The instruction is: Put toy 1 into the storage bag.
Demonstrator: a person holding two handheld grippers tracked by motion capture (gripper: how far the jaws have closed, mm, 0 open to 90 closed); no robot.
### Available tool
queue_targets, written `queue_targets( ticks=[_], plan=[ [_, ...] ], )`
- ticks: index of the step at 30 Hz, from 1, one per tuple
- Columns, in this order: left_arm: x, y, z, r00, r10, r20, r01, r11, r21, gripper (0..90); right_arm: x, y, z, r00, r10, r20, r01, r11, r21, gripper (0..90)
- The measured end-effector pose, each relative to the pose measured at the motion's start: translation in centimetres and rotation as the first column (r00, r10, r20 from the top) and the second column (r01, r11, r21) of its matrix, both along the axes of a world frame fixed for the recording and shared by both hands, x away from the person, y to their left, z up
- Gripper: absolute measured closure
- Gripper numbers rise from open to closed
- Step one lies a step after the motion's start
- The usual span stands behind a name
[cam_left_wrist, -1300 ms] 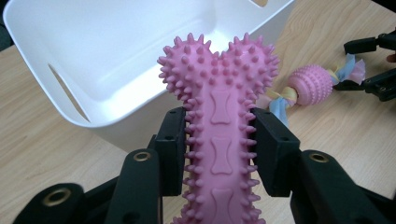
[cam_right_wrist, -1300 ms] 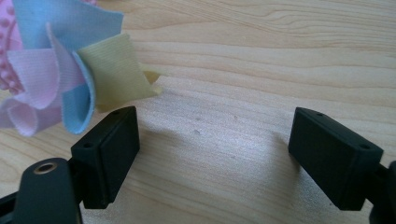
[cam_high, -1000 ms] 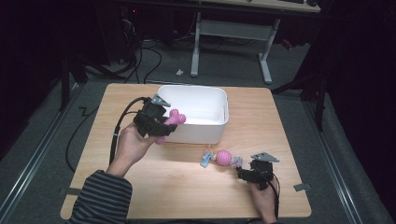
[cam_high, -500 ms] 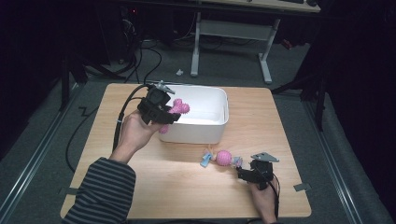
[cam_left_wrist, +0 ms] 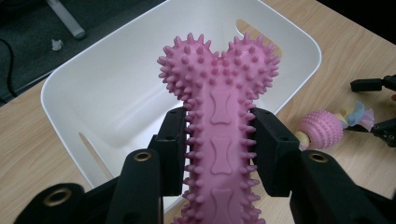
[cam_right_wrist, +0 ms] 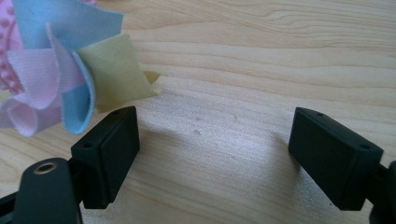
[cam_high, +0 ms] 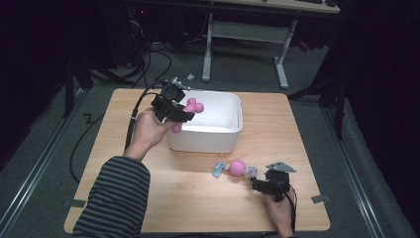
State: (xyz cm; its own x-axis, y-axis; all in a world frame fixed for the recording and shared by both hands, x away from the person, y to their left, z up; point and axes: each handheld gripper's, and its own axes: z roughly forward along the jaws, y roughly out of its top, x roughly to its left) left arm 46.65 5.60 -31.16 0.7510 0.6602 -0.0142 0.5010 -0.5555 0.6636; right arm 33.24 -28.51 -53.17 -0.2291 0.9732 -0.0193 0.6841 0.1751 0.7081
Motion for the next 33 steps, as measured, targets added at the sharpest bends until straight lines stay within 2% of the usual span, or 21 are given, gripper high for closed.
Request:
queue_targets(
  ticks=[6,11,15,18,19,20,21,26,29,31,33],
  plan=[
    [1.4,-0.8,-0.9,1.0,-0.003,-0.009,0.003,1.0,0.008,58.9,0.0,0.0,0.0,1.0,-0.002,-0.002,0.002,1.0,-0.001,16.3],
    [2.5,-0.9,-1.7,0.9992,0.0,-0.039,-0.001,0.9998,-0.022,58.9,0.0,0.0,0.0,1.0,-0.001,-0.001,0.001,1.0,0.0,16.3],
    [3.1,-1.3,-2.2,0.9996,0.007,-0.028,-0.007,0.9998,-0.02,58.8,0.0,0.0,0.0,1.0,-0.002,-0.002,0.002,1.0,-0.001,16.3],
    [3.4,-1.8,-2.3,0.9998,0.004,-0.018,-0.004,1.0,-0.002,58.8,0.0,0.0,0.0,1.0,-0.001,-0.002,0.001,1.0,-0.001,16.3],
    [3.7,-2.2,-2.5,1.0,-0.002,-0.006,0.003,0.9998,0.021,58.8,0.0,0.0,0.0,1.0,-0.001,-0.001,0.001,1.0,-0.001,16.3],
    [3.7,-2.2,-2.5,1.0,-0.002,-0.006,0.003,0.9998,0.021,58.9,0.0,0.0,0.0,1.0,-0.001,-0.001,0.001,1.0,-0.001,16.3],
    [3.9,-2.6,-2.6,0.9999,-0.009,0.006,0.008,0.9992,0.038,58.8,0.0,0.0,0.0,1.0,0.0,-0.001,0.0,1.0,-0.001,16.3],
    [4.3,-3.2,-3.1,0.9998,-0.019,0.0,0.019,0.9988,0.045,58.8,0.0,0.0,0.0,1.0,0.0,-0.003,0.0,1.0,0.0,16.3],
    [4.7,-3.6,-3.7,0.9995,-0.022,-0.022,0.023,0.9984,0.051,58.7,0.0,0.0,0.0,1.0,0.0,0.0,0.0,1.0,0.0,16.3],
    [4.9,-3.7,-3.9,0.9995,-0.022,-0.021,0.023,0.9977,0.064,58.6,0.0,0.0,0.0,1.0,0.0,0.0,0.0,1.0,0.0,16.3],
    [5.0,-3.8,-4.1,0.9995,-0.019,-0.027,0.021,0.998,0.059,58.6,0.0,0.0,0.0,1.0,0.0,0.0,0.0,1.0,0.0,16.3]
  ],
)
